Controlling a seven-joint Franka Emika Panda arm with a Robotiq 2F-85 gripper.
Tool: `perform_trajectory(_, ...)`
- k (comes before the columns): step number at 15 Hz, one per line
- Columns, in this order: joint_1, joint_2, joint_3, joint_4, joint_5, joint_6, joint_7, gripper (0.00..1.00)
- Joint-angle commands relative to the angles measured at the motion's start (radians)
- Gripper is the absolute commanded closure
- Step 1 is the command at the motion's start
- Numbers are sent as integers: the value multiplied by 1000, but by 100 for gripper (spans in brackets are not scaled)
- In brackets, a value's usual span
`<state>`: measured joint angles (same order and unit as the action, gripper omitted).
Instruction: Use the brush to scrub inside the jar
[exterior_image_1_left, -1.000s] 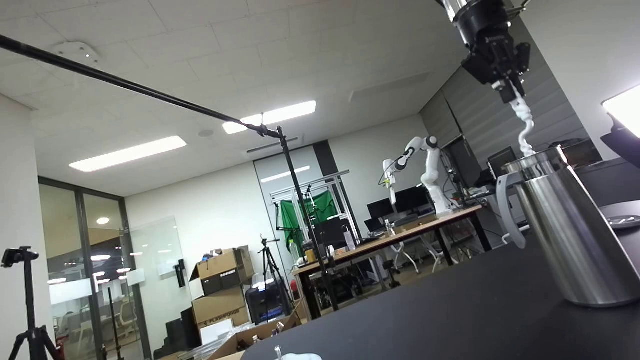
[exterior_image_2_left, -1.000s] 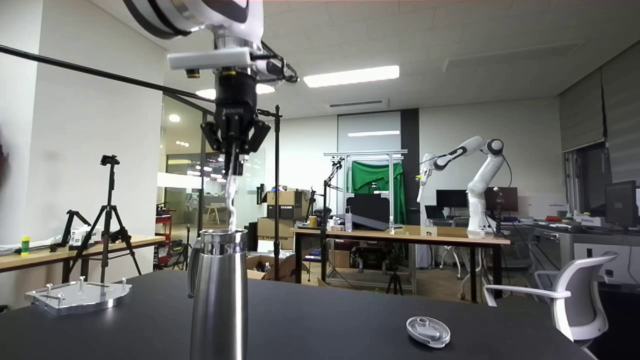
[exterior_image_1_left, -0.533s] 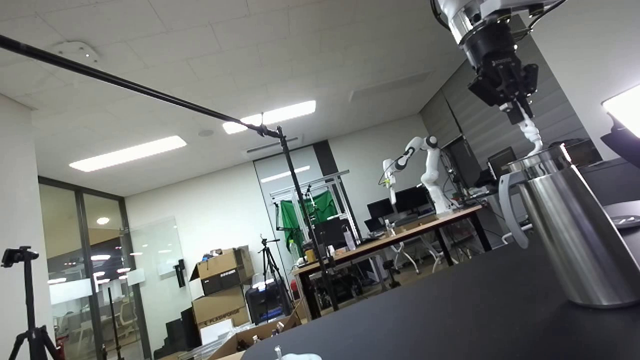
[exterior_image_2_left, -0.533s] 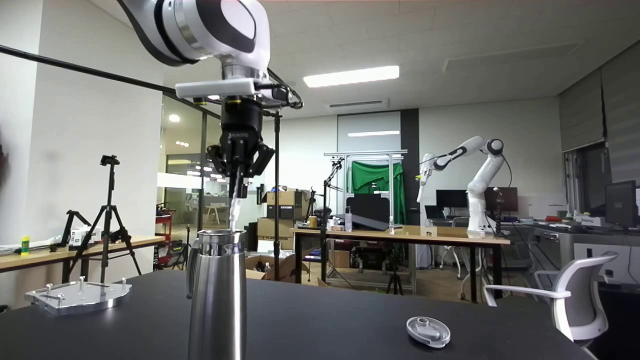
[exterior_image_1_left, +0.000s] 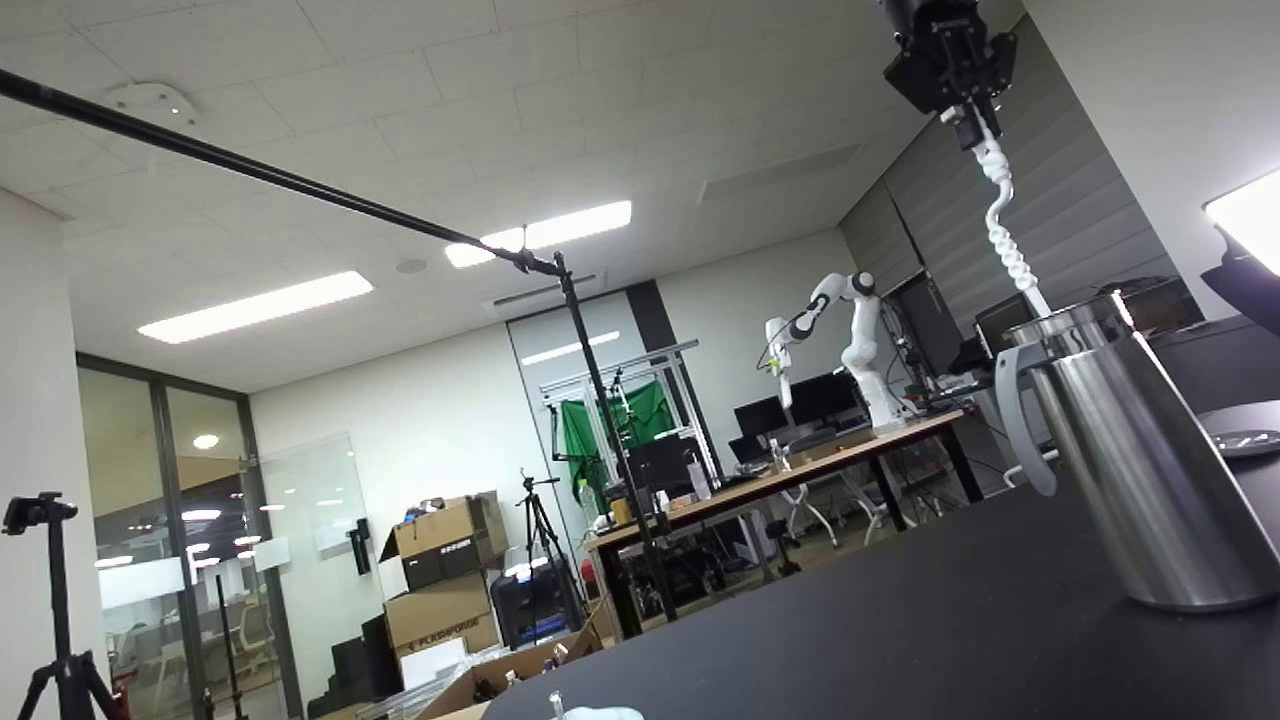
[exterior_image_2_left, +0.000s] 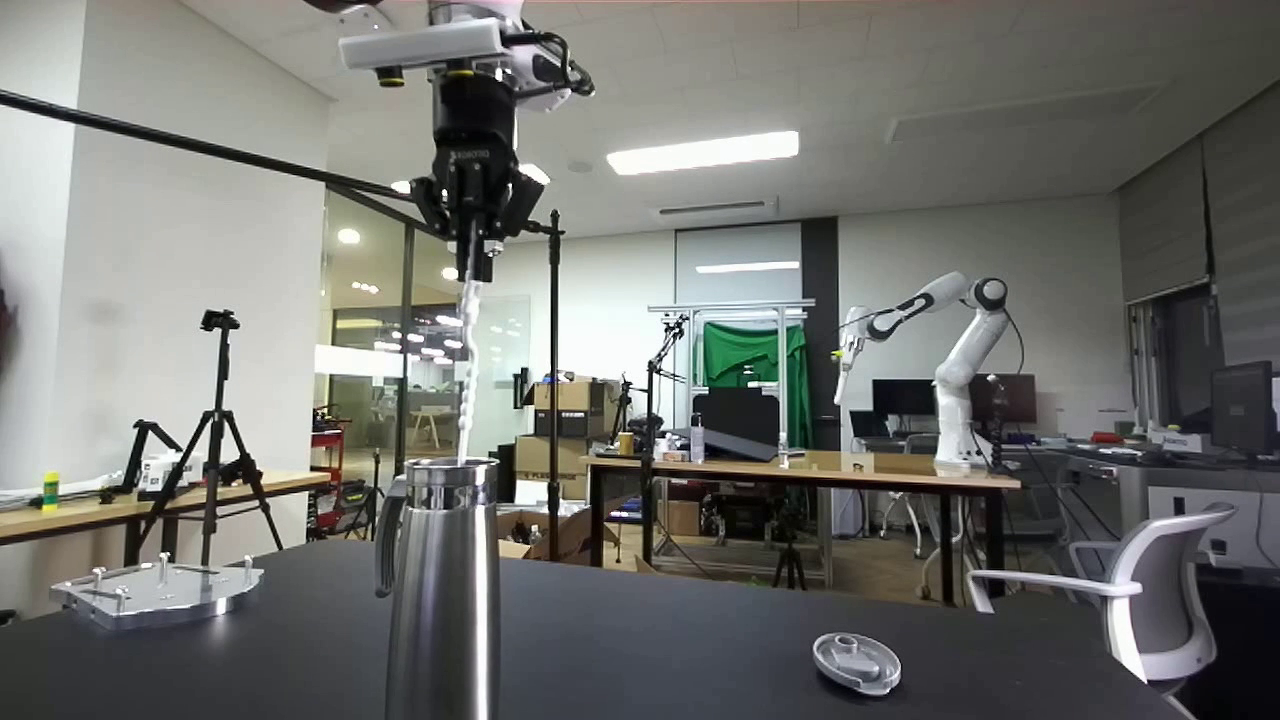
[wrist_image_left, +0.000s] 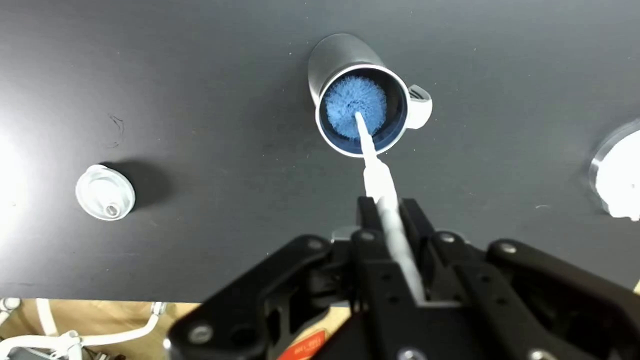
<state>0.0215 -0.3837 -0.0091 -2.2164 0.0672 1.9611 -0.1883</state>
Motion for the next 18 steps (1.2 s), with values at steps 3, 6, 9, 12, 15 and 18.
perform_trajectory(3,-7,71,-25,-149,42,132,27,96)
perform_trajectory(6,-13,133,-19,-183,32,188,44,96)
perform_trajectory(9,-12,120,-13,-134,17,189,53,96)
perform_trajectory(12,-9,81,-8,-78,13,127,46,96)
perform_trajectory(15,-8,54,-12,-42,21,44,38,59)
perform_trajectory(18,-13,35,-30,-45,37,-68,22,40)
